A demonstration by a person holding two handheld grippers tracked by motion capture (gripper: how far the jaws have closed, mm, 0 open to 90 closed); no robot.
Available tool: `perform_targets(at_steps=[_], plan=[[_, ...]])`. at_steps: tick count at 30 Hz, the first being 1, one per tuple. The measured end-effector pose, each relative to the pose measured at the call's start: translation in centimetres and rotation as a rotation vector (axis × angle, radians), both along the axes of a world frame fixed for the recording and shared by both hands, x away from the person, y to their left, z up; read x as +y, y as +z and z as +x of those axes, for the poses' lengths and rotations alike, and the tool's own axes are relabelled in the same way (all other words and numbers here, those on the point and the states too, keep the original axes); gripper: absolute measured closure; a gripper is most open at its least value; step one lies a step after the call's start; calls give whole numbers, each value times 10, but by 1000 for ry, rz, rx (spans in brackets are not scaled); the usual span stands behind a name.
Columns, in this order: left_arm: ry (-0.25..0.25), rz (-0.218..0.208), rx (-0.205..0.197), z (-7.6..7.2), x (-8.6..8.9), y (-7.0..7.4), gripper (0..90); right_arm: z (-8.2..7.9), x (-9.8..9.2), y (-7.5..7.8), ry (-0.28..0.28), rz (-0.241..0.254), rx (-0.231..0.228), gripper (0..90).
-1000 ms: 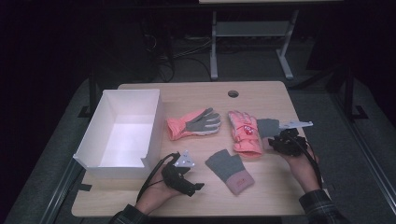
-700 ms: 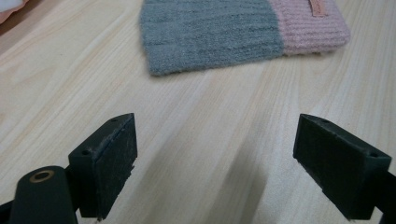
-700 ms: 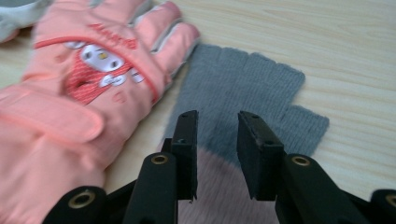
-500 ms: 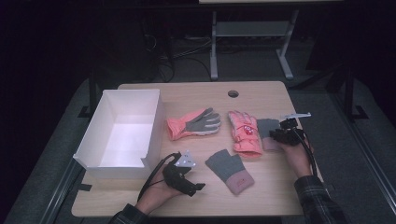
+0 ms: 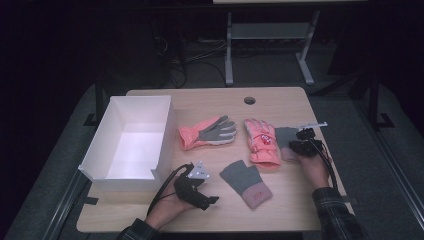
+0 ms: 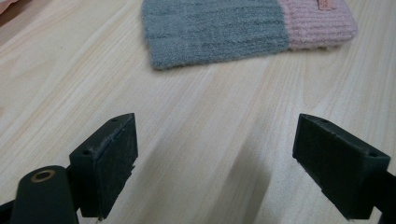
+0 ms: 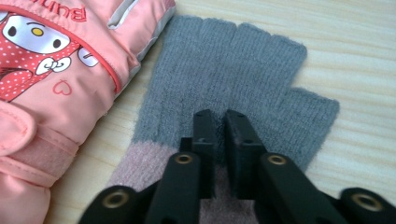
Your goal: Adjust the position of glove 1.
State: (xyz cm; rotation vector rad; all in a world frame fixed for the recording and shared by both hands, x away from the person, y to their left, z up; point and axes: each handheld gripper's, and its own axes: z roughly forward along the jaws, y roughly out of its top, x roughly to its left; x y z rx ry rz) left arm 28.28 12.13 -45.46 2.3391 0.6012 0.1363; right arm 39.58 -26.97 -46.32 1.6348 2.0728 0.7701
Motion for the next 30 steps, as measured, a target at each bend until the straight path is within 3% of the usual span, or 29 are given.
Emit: perform_targets(at_steps=[9,18,30], plan=[[8,-4,8,0,1,-2,139,0,-21,6,59,53,9,867],[11,-2,11,1,1,-2,139,-15,-42,27,100,115,-30,866],[14,-10,14,1,3,-2,139,-44,-32,54,191,128,-54,866]])
